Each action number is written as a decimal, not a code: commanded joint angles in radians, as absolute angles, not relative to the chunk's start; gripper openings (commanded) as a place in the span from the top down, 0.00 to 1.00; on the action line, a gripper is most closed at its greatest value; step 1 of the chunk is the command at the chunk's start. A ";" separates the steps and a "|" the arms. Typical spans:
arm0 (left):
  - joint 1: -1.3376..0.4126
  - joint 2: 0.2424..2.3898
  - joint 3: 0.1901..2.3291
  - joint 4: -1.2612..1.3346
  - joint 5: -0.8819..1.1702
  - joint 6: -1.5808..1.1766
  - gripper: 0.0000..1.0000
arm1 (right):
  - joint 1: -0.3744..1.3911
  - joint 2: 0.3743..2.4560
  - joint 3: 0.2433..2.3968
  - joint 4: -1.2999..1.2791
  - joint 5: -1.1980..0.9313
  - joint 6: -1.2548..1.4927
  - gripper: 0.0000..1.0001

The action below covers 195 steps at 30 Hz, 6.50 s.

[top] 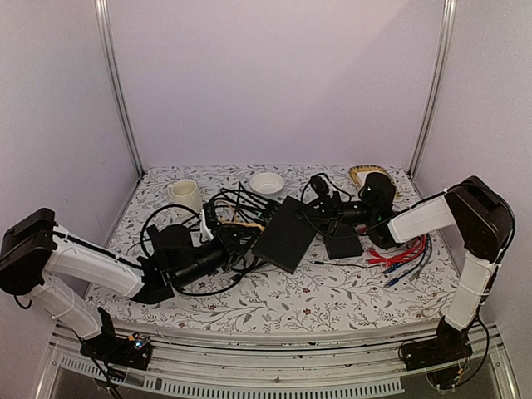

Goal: Pull the plug from the switch port

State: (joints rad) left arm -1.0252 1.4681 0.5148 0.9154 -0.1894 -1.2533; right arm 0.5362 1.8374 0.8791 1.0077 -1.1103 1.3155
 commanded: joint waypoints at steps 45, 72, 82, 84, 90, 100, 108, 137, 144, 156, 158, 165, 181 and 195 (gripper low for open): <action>-1.036 1.368 0.373 1.004 -0.662 -1.175 1.00 | 0.470 1.764 0.826 1.118 -1.209 1.367 0.98; -1.027 1.334 0.335 0.978 -0.596 -1.224 1.00 | 0.414 1.750 0.810 1.184 -1.266 1.405 0.99; -1.030 1.348 0.355 0.968 -0.564 -1.187 0.62 | 0.414 1.754 0.820 1.204 -1.267 1.423 0.99; -1.029 1.354 0.358 0.977 -0.555 -1.178 0.60 | 0.414 1.755 0.822 1.205 -1.267 1.425 0.98; -1.028 1.376 0.368 1.020 -0.503 -1.137 0.57 | 0.415 1.759 0.824 1.209 -1.267 1.430 0.98; -1.021 1.506 0.458 1.135 -0.193 -1.014 0.50 | 0.438 1.765 0.830 1.224 -1.276 1.439 0.99; -1.020 1.547 0.520 1.090 -0.091 -0.992 0.46 | 0.462 1.770 0.837 1.226 -1.278 1.439 0.98; -1.030 1.539 0.589 0.940 -0.074 -0.956 0.63 | 0.491 1.781 0.843 1.247 -1.269 1.448 0.98; -1.031 1.550 0.593 0.949 -0.058 -0.957 0.68 | 0.491 1.790 0.842 1.267 -1.269 1.461 0.98; -1.026 1.593 0.588 1.063 0.025 -0.991 0.75 | 0.492 1.807 0.847 1.298 -1.264 1.478 0.98; -1.025 1.601 0.582 1.088 0.034 -1.006 0.77 | 0.492 1.811 0.848 1.308 -1.262 1.481 0.98; -1.019 1.607 0.578 1.123 0.076 -1.030 0.79 | 0.498 1.823 0.856 1.332 -1.258 1.497 0.98; -1.017 1.574 0.584 1.071 0.130 -1.032 0.79 | 0.521 1.841 0.873 1.338 -1.247 1.492 0.98; -1.015 1.555 0.561 1.098 0.142 -1.067 1.00 | 0.529 1.845 0.873 1.343 -1.241 1.487 0.98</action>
State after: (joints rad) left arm -1.0073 1.5745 0.5728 1.0790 0.0776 -1.0855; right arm 0.4992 1.8477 0.8310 1.2770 -1.2957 1.4807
